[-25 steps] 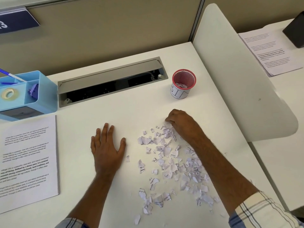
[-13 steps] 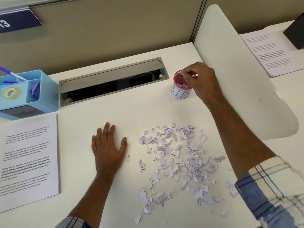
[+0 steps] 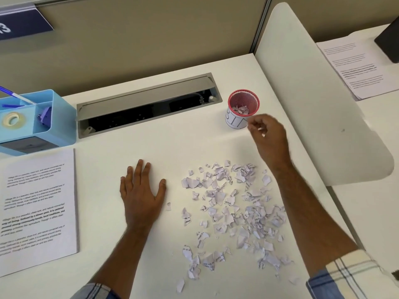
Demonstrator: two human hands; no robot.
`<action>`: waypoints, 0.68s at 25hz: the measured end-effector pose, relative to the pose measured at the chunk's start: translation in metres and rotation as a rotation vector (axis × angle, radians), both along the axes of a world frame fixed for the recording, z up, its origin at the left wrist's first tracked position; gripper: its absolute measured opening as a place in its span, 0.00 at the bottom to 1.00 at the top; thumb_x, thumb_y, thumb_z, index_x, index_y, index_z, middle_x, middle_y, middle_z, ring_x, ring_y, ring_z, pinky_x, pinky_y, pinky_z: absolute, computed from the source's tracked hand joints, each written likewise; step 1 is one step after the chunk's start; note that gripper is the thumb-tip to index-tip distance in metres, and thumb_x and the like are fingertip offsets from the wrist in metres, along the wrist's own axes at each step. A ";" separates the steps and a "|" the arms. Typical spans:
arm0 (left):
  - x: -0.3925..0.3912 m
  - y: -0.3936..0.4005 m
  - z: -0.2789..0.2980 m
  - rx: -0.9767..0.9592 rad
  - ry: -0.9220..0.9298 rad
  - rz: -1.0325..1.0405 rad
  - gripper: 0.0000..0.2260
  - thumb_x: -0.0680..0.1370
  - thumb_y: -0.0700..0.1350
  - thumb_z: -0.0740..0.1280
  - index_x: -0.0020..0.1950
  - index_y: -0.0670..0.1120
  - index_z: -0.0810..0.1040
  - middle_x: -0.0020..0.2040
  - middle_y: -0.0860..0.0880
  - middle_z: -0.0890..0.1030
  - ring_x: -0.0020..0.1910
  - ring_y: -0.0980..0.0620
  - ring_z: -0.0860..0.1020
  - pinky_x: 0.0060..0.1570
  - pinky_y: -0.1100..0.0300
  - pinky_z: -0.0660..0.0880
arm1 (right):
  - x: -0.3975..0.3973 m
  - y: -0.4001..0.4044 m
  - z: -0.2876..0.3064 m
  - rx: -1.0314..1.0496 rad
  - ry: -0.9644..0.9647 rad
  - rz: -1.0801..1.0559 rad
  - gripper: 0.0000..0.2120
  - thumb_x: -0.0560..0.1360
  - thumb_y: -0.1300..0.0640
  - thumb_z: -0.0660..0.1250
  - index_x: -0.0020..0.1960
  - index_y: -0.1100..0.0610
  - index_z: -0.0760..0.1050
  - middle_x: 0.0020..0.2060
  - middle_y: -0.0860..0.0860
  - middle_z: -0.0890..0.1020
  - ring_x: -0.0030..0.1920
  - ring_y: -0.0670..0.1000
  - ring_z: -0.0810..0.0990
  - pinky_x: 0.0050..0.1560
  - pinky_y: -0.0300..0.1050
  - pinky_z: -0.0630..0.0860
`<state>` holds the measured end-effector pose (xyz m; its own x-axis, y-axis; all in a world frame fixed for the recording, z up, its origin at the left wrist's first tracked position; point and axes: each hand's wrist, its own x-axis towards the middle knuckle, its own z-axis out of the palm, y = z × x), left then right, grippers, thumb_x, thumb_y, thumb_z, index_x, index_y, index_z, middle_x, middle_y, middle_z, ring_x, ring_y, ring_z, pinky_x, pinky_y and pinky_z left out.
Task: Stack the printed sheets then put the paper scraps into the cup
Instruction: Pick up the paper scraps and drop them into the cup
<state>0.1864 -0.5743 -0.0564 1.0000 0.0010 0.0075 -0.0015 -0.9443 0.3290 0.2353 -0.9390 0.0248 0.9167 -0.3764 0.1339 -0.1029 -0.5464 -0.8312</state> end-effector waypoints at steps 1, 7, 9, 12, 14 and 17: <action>0.000 0.000 0.000 0.002 0.002 0.001 0.30 0.82 0.61 0.59 0.81 0.49 0.64 0.84 0.52 0.60 0.84 0.45 0.53 0.82 0.42 0.51 | -0.014 0.003 -0.011 -0.003 0.065 0.026 0.09 0.78 0.66 0.68 0.55 0.56 0.81 0.50 0.50 0.84 0.46 0.42 0.80 0.48 0.30 0.74; -0.001 -0.001 0.000 -0.005 -0.016 0.006 0.30 0.81 0.61 0.59 0.81 0.49 0.65 0.84 0.52 0.61 0.84 0.45 0.55 0.82 0.42 0.52 | -0.064 0.007 -0.039 -0.059 0.332 0.183 0.12 0.80 0.59 0.70 0.62 0.56 0.80 0.56 0.49 0.81 0.55 0.47 0.79 0.59 0.40 0.76; -0.001 -0.001 0.000 -0.008 -0.014 0.006 0.30 0.81 0.61 0.59 0.81 0.49 0.65 0.84 0.52 0.61 0.84 0.45 0.55 0.82 0.42 0.52 | -0.069 0.006 -0.043 -0.109 0.386 0.254 0.15 0.77 0.57 0.73 0.63 0.53 0.80 0.57 0.47 0.80 0.57 0.48 0.78 0.60 0.43 0.75; -0.001 -0.001 0.000 -0.012 -0.018 0.006 0.30 0.81 0.61 0.59 0.80 0.49 0.65 0.84 0.52 0.61 0.84 0.45 0.55 0.82 0.42 0.52 | -0.075 0.009 -0.049 -0.214 0.369 0.322 0.13 0.77 0.63 0.71 0.60 0.53 0.82 0.54 0.47 0.80 0.55 0.49 0.79 0.59 0.49 0.78; -0.001 -0.001 0.001 -0.011 -0.021 0.007 0.30 0.81 0.61 0.60 0.80 0.49 0.65 0.84 0.52 0.61 0.84 0.45 0.55 0.82 0.42 0.52 | -0.078 0.010 -0.046 -0.210 0.338 0.277 0.10 0.78 0.65 0.69 0.56 0.54 0.82 0.51 0.47 0.81 0.52 0.46 0.80 0.57 0.46 0.78; -0.001 -0.001 0.001 -0.012 -0.015 0.006 0.30 0.81 0.61 0.60 0.81 0.49 0.65 0.84 0.52 0.61 0.84 0.45 0.55 0.82 0.43 0.51 | -0.080 0.008 -0.036 -0.168 0.296 0.191 0.08 0.79 0.65 0.69 0.52 0.54 0.82 0.48 0.45 0.82 0.48 0.42 0.80 0.54 0.42 0.79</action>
<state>0.1851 -0.5751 -0.0558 0.9997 0.0068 0.0220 -0.0011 -0.9405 0.3399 0.1553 -0.9308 -0.0108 0.9764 -0.1909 -0.1012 -0.2080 -0.7050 -0.6780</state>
